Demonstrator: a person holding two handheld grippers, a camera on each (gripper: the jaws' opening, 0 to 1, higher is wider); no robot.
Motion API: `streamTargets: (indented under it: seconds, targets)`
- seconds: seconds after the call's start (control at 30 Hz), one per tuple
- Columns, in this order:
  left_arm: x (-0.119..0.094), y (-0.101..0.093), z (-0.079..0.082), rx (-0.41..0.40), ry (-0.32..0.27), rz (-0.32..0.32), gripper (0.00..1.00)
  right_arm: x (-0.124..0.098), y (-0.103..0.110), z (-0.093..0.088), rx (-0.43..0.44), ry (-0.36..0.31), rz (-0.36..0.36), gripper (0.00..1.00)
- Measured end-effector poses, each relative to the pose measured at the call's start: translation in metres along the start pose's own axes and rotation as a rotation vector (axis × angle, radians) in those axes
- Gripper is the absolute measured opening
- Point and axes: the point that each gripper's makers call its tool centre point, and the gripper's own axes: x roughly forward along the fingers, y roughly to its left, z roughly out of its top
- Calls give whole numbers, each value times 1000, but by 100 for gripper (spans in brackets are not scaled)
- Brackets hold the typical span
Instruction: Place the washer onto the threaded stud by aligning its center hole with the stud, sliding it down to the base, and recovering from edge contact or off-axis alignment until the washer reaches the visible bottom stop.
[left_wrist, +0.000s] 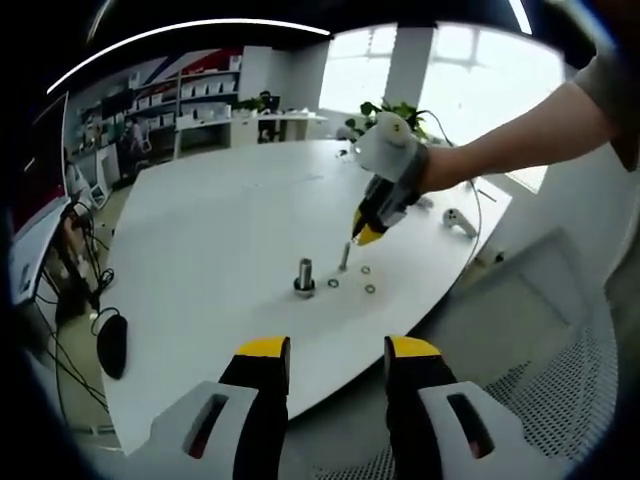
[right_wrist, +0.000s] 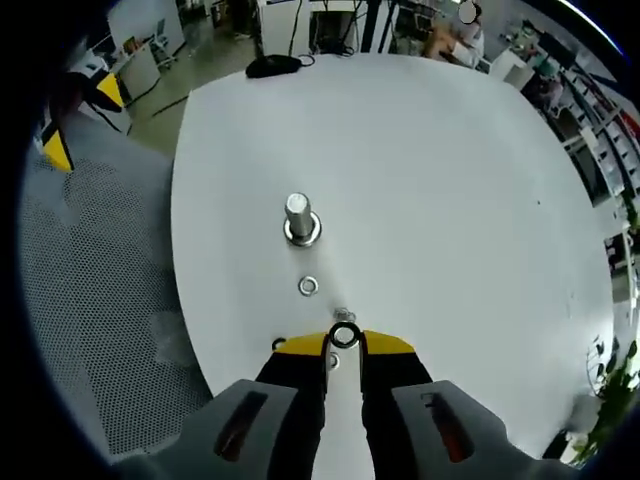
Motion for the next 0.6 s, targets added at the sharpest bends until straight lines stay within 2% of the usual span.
streamTargets:
  seconds: [0.6]
  targets:
    - [0, 1, 0, -1, -3, 3, 36, 13, -2, -1, 3, 25, 7, 13]
